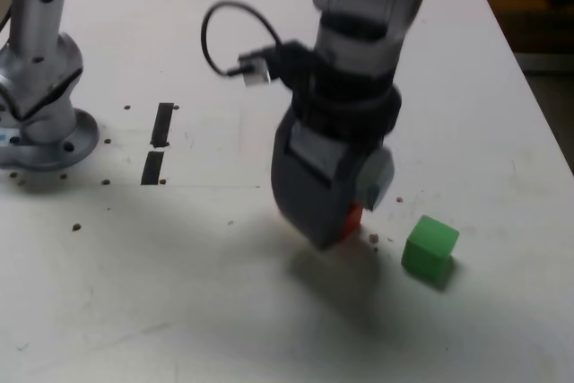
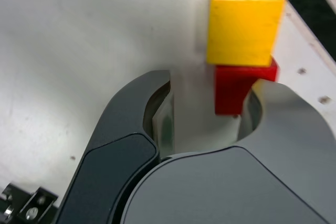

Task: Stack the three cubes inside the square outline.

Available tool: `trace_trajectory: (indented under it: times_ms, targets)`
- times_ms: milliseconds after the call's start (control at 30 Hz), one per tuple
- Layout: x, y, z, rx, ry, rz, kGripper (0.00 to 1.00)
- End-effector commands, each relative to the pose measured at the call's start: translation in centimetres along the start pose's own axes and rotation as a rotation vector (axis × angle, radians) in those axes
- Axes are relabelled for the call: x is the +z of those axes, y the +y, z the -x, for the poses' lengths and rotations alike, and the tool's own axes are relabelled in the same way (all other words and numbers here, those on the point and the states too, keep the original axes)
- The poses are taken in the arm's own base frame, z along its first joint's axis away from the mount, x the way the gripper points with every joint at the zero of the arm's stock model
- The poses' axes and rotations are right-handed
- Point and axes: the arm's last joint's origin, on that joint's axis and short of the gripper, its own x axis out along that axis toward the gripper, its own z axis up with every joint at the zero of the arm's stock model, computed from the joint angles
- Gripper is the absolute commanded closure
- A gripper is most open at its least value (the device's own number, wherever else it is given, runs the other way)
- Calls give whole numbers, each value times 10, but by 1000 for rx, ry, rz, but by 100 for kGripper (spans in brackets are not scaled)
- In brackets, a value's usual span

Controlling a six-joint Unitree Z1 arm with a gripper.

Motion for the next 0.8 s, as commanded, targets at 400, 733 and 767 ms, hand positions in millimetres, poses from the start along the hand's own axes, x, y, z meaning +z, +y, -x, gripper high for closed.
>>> trace_trajectory:
  times_ms: [400,733,767]
  targets:
    - [6,-1,-26,-20,-40,8,1]
    - [13,3,-32,19,-84,26,3]
    - [14,4,-33,20,-82,30,5]
